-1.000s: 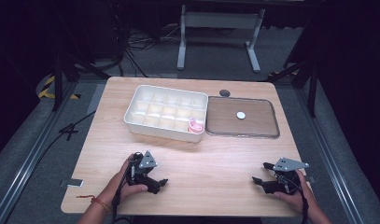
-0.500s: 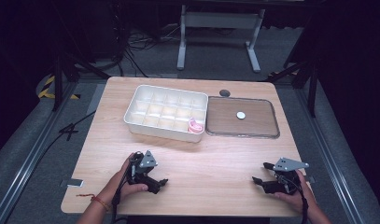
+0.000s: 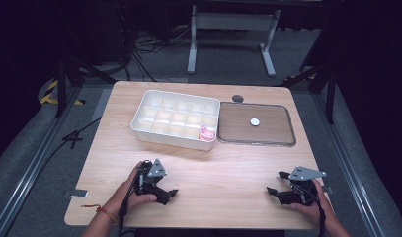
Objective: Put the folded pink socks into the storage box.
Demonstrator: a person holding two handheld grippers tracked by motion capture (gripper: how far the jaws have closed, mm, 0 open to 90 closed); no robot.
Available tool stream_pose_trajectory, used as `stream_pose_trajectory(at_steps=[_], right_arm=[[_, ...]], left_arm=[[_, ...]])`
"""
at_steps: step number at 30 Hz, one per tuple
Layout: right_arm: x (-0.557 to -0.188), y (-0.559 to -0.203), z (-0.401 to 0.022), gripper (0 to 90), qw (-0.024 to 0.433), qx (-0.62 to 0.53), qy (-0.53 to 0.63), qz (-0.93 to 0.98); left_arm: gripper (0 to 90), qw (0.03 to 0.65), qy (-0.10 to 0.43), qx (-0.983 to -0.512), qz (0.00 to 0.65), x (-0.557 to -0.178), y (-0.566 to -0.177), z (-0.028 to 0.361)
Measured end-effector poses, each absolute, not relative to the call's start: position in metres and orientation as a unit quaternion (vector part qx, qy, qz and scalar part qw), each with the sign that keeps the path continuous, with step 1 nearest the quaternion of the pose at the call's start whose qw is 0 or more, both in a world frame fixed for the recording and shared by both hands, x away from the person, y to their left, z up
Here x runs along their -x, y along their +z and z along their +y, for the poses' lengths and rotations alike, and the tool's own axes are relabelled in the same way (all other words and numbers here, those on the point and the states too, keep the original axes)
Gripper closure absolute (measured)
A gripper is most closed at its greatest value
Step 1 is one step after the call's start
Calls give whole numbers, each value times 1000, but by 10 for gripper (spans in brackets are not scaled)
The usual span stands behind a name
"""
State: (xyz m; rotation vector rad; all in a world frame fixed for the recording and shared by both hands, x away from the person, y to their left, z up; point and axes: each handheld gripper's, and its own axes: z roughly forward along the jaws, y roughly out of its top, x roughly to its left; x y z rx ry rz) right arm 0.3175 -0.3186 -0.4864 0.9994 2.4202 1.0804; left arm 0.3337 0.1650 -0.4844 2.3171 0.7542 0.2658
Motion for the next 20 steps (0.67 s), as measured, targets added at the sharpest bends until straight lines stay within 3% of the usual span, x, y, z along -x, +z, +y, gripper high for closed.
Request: stream_pose_trajectory(at_steps=[20], right_arm=[[-319, -487, -319, 206, 151, -346, 377, 846]], left_arm=[[0, 338, 102, -890, 290, -334, -484, 165]])
